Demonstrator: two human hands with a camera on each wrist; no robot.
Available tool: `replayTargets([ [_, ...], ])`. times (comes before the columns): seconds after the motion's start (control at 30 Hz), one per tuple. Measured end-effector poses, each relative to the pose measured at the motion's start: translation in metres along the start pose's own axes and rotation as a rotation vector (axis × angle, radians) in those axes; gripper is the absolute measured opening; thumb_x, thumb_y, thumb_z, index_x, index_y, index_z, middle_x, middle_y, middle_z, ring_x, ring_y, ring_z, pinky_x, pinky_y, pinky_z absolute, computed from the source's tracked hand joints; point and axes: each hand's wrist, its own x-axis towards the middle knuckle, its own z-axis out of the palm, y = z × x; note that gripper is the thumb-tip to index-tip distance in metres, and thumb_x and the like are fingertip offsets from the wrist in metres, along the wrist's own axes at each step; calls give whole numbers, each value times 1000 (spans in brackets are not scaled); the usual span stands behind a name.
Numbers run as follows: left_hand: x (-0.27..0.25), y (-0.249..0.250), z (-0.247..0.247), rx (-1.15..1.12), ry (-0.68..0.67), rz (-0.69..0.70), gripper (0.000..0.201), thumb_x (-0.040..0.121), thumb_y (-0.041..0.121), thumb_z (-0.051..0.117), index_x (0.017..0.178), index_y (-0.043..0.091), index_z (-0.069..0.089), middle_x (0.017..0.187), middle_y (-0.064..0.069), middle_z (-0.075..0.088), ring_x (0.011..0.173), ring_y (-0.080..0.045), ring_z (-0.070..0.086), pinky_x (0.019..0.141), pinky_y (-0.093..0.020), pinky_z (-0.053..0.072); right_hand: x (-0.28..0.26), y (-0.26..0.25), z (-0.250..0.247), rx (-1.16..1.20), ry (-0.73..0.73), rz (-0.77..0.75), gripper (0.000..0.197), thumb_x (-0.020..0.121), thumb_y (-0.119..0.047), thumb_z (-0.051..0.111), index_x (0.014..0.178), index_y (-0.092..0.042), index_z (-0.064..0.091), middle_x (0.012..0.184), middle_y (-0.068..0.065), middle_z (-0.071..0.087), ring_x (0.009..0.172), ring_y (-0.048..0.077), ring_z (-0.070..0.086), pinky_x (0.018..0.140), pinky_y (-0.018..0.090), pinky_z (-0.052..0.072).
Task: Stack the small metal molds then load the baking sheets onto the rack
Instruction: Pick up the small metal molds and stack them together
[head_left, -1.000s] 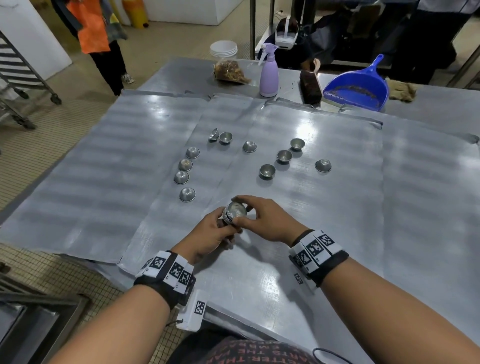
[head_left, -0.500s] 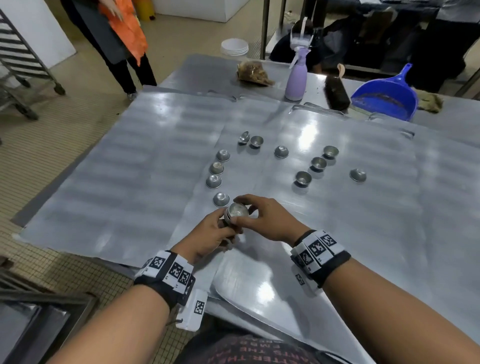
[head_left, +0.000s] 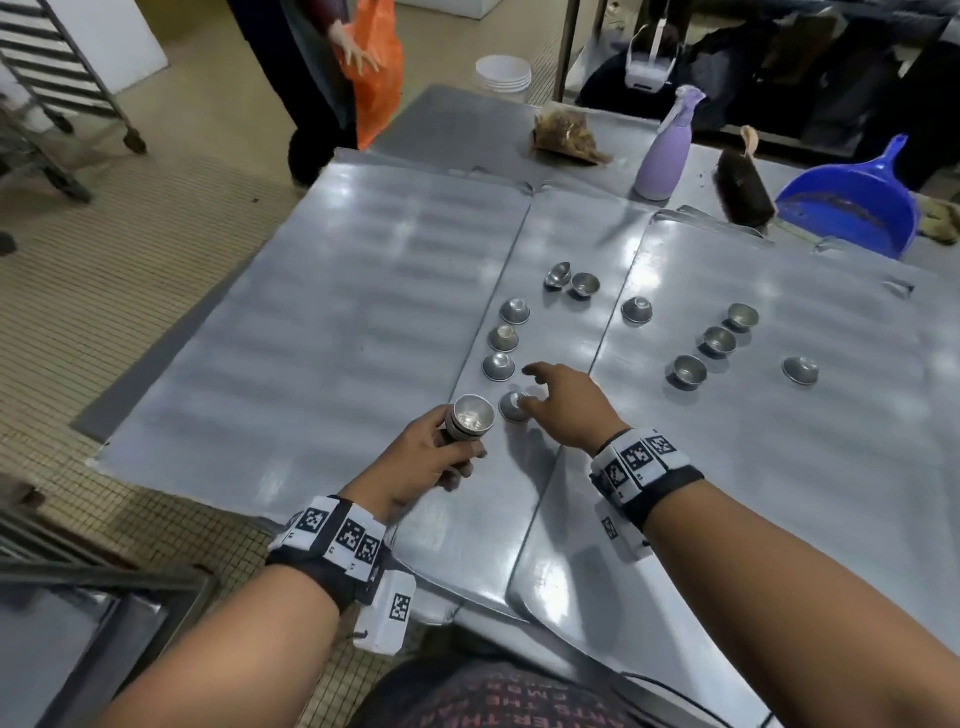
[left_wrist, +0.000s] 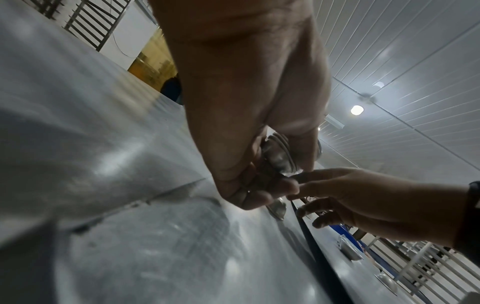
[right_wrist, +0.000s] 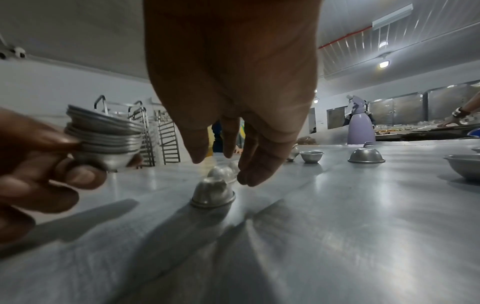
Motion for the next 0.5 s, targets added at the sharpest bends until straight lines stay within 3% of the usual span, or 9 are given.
replayTargets([
  [0.1,3,0,-10,-2,-9,-4,28,91,0,73,115,8,61,89,-16,72,65,-21,58,58,-34,42,7,-3,12,-74,-75,3,49,93,-32,59,142,-28,53,127,13,58,119,31,57,96,36,44],
  [0.2,5,1,-17,3,-23,-9,26,91,1,73,114,9,62,89,-15,73,66,-20,59,58,-34,42,8,-4,23,-95,-83,35,46,90,-28,60,135,-29,58,120,10,53,109,31,60,94,35,47],
  [0.33,8,2,-21,9,-42,-8,28,92,2,73,116,9,61,91,-15,73,67,-20,59,58,-34,42,8,-5,28,-108,-40,63,40,87,-28,63,127,-22,61,118,9,51,102,32,61,88,35,48],
  [0.5,15,6,-23,28,-77,1,29,91,6,74,117,12,61,92,-15,74,68,-21,59,58,-35,43,8,-4,28,-97,0,77,41,88,-30,67,124,-13,56,121,10,55,108,31,59,87,36,46],
])
